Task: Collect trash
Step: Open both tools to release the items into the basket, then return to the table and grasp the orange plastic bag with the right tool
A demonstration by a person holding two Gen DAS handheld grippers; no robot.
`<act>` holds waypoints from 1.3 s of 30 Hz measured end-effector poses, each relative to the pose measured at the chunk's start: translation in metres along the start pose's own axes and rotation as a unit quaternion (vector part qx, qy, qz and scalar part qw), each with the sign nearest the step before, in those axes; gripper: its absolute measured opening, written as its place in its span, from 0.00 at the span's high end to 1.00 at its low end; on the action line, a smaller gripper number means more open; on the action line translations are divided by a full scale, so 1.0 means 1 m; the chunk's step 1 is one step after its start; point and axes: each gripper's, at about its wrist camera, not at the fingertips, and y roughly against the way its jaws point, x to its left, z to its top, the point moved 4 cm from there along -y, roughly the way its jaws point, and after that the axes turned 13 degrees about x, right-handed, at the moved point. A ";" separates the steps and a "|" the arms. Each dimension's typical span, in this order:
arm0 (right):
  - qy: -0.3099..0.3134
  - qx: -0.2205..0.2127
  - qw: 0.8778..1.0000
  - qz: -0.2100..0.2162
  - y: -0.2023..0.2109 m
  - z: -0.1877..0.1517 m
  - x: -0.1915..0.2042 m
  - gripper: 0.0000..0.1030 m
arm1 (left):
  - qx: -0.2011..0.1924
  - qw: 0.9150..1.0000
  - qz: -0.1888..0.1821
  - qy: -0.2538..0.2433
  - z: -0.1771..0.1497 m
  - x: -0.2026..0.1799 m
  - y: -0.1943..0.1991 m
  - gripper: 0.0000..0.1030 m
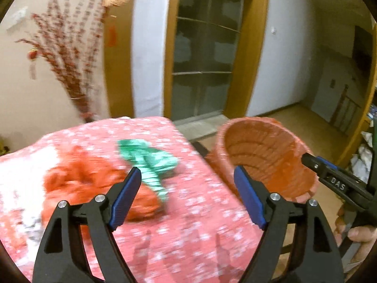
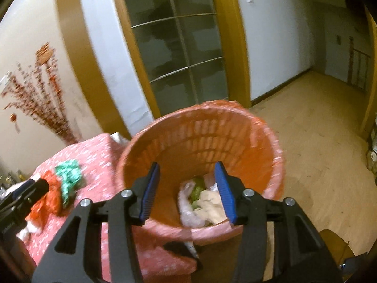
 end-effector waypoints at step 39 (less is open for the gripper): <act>0.236 0.095 0.955 0.152 -0.050 -0.071 0.332 0.53 | -0.058 0.955 0.200 0.209 -0.101 0.263 0.104 0.09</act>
